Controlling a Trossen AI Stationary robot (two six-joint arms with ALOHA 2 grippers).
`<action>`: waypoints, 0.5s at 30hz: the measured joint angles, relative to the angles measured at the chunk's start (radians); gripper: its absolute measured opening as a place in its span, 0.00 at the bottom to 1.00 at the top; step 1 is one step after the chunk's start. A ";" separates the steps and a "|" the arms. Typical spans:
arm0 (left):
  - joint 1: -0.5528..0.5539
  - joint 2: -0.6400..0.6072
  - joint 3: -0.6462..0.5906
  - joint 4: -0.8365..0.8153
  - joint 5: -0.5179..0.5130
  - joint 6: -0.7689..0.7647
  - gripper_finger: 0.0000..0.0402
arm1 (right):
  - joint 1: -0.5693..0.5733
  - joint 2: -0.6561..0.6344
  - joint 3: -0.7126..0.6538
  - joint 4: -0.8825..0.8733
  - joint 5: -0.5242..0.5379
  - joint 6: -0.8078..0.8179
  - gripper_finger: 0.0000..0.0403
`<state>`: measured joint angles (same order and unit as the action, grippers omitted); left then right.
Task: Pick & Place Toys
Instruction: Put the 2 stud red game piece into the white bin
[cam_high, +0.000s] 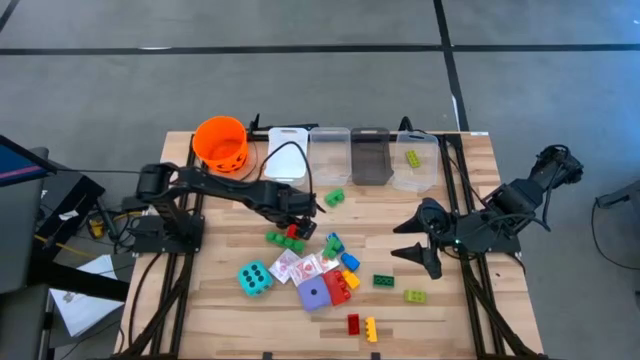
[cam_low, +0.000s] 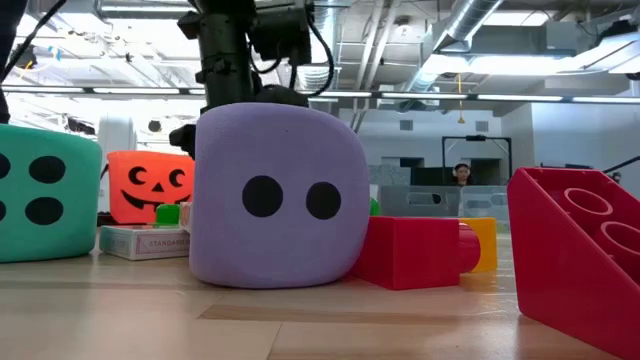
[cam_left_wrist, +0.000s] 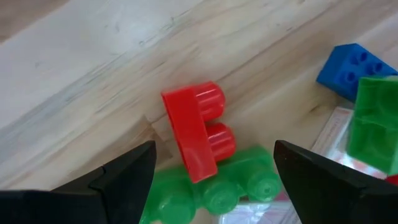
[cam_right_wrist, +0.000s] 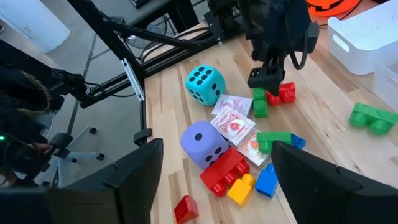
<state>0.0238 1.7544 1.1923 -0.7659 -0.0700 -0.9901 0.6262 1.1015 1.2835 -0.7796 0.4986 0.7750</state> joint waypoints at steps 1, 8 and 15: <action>0.000 0.005 -0.001 -0.001 0.000 -0.011 0.79 | 0.000 0.000 0.000 0.000 0.000 0.000 0.72; 0.000 0.044 -0.001 0.050 0.006 -0.036 0.79 | 0.000 0.000 0.000 0.001 -0.001 0.002 0.72; 0.000 0.069 -0.001 0.061 0.015 -0.040 0.79 | 0.000 0.000 0.000 0.002 -0.003 0.003 0.72</action>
<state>0.0238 1.8235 1.1915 -0.7053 -0.0552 -1.0298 0.6262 1.1015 1.2831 -0.7778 0.4961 0.7784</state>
